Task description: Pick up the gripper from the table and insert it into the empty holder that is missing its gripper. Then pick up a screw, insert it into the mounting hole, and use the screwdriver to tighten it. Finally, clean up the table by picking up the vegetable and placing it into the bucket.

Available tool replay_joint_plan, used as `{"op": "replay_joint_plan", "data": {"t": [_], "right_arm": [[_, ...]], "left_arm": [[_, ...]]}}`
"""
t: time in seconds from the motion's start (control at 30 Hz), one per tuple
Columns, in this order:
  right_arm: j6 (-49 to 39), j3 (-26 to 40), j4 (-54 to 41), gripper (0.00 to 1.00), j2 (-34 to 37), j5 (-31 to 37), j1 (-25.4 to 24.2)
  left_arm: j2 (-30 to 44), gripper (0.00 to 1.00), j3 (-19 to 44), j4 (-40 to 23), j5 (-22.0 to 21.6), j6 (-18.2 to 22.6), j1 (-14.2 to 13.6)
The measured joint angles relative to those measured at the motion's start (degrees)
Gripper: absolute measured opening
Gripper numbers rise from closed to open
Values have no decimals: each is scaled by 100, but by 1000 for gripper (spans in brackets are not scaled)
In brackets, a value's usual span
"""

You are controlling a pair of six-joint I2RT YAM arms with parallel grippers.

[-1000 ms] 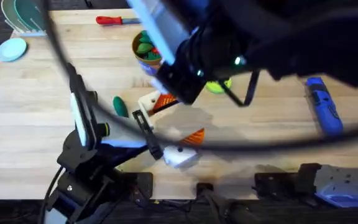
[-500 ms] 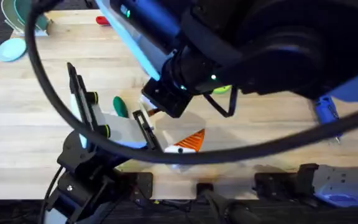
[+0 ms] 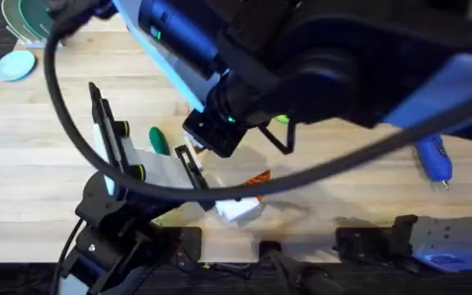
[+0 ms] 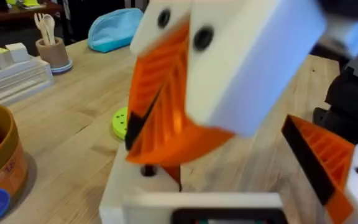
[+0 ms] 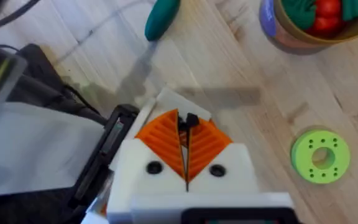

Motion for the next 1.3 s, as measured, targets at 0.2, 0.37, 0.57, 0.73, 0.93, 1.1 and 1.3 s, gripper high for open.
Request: {"op": "replay_joint_plan", "data": {"t": [0.2,0.37,0.57,0.73,0.93,1.1,1.3], "right_arm": [[17,15,2,6,152,-1,0],[46,15,2,43,152,-5,0],[81,28,-9,783,122,206,-90],[79,28,-51,950,-99,162,-125],[79,28,-563,956,-767,29,-324],[83,28,-1193,958,-1610,18,-770],[172,28,-1888,960,-2746,16,-1149]], "left_arm": [[37,994,0,-9,-28,-66,0],[37,992,0,-9,-31,-66,0],[36,993,0,-7,-4,-60,0],[35,993,0,-2,2,-28,0],[35,993,0,-2,4,-15,0],[35,993,0,-2,4,0,0],[35,993,0,-2,4,0,0]]}}
